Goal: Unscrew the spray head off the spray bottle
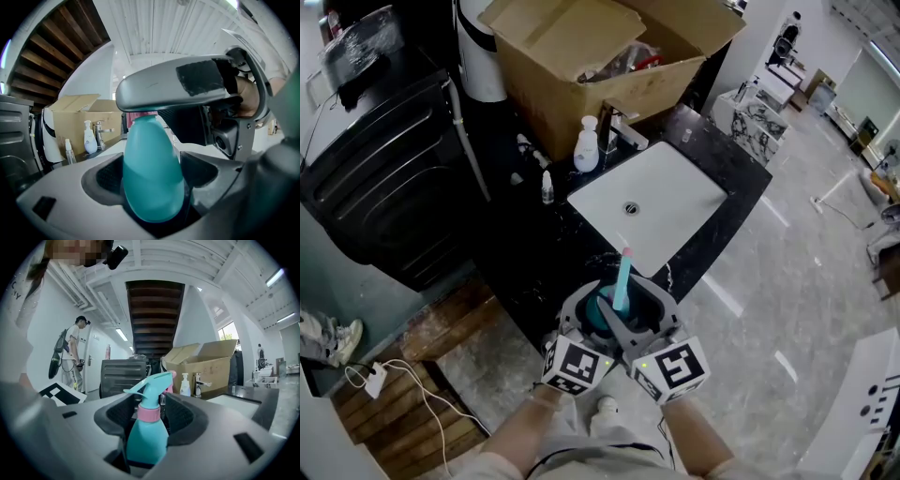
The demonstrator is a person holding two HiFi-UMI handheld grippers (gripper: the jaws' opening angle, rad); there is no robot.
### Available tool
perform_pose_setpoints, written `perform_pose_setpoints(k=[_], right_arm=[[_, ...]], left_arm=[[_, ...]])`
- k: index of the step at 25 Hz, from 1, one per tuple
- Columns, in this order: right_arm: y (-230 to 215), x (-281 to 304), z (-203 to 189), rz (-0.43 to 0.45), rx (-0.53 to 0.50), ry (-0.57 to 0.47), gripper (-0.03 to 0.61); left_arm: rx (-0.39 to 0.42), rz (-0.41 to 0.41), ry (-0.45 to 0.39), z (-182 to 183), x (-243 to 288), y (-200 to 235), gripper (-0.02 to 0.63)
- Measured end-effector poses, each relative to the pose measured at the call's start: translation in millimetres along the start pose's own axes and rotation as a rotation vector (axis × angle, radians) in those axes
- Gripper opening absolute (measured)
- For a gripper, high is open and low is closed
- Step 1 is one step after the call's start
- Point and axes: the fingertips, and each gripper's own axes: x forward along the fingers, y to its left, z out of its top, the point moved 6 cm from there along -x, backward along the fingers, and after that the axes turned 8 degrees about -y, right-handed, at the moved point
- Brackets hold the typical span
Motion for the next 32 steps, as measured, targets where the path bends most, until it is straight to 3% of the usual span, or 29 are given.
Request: perform_pose_setpoints(k=[3,9,16,22,28,32], right_arm=[[-1.0,-1.4,2.2,0.014,0.019,-0.017,0.169],[-6.8,-7.1,0.2,0.096,0.124,-0.080,0.149],[-9.4,-6.1,-0.7,0.151,0.136,-0.093,0.146],[-25.6,-7.5,3.2,0.329,0.192,-0.123,0.136],[-31.6,-2.8,5.0,0.378,0.187,-0.108,0.141],[-18.6,1.8,-0.8,0.384,0.173,-0.063,0.177]], left_arm=[[0.001,-0.001,-0.001,0.0,-0.4,-0.4,0.377],[0.005,-0.003,-0.001,0.3,0.0,-1.7,0.377],[0.007,-0.002,0.001,-0.5,-0.3,-1.1,0.377],[0.002,-0.006,-0.001,0.3,-0.6,-1.3,0.377],[0.001,-0.005,-0.001,0.0,-0.5,-0.3,0.377],[0.003,-0.004,0.000,0.5,-1.3,-0.8,0.377]])
